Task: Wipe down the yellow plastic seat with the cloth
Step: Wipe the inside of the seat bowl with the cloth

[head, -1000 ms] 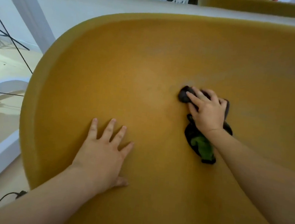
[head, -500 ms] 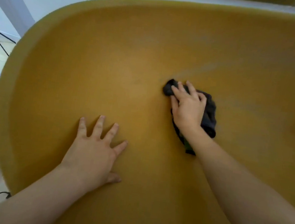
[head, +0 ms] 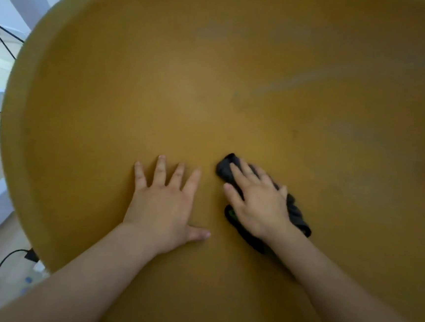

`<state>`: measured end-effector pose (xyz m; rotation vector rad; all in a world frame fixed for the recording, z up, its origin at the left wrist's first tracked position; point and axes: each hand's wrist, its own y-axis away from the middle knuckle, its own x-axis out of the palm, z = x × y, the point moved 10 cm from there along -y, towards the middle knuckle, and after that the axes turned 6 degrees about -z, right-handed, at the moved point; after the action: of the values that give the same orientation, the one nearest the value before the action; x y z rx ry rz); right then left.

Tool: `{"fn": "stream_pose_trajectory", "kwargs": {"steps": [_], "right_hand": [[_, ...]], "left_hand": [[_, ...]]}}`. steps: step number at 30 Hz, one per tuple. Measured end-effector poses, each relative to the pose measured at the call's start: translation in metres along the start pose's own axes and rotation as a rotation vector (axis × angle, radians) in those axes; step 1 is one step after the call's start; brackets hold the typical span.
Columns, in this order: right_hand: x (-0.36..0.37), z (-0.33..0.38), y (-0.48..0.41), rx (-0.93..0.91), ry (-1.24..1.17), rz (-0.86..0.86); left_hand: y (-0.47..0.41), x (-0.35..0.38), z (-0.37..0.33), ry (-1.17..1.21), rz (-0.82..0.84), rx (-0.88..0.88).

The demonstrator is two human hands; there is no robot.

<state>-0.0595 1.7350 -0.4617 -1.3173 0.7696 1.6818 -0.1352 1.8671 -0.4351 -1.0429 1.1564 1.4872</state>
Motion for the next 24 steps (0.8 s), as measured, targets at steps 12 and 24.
{"fn": "stream_pose_trajectory", "kwargs": {"steps": [12, 24], "right_hand": [[-0.039, -0.067, 0.002, -0.335, 0.303, -0.037], [-0.036, -0.094, 0.038, 0.002, 0.226, -0.100]], "left_hand": [[0.013, 0.015, -0.007, 0.020, 0.060, 0.023], [0.012, 0.017, -0.045, 0.023, 0.087, 0.071]]}}
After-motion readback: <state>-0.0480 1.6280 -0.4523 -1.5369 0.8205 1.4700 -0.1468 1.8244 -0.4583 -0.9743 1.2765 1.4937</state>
